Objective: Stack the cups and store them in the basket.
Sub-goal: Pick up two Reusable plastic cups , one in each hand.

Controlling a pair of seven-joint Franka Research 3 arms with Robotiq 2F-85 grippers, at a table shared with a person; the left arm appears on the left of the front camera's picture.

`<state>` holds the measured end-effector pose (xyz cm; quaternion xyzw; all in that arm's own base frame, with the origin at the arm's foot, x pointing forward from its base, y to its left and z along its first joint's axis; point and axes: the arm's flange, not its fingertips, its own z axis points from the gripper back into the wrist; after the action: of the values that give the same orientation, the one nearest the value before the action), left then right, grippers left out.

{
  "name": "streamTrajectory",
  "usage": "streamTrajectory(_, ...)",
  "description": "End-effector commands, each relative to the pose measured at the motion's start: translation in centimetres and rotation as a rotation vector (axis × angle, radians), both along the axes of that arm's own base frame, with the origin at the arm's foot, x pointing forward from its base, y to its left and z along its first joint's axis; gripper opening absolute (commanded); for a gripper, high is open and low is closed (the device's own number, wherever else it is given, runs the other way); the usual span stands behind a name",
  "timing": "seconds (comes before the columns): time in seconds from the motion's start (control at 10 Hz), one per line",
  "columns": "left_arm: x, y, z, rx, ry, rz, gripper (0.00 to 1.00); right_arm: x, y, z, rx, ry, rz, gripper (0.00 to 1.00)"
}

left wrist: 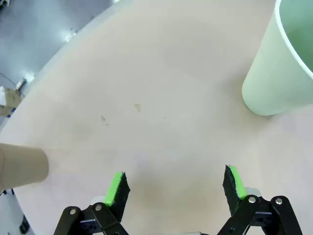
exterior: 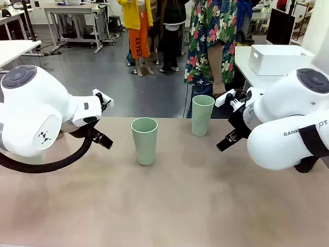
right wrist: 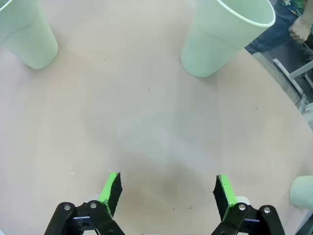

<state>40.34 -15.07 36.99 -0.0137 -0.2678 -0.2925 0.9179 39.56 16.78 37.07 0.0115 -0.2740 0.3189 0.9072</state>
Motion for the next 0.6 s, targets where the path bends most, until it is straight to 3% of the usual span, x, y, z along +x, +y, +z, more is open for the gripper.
streamTrajectory(0.0, 0.0, 0.0, 0.01, 0.0, 0.0, 0.0, 1.0, 0.0, 0.0, 0.0, 0.0, 0.0, 0.0, 1.0)
streamTrajectory(0.5, 0.0, 0.0, 0.01, 0.0, 0.0, 0.0, 1.0, 0.0, 0.0, 0.0, 0.0, 0.0, 0.0, 1.0)
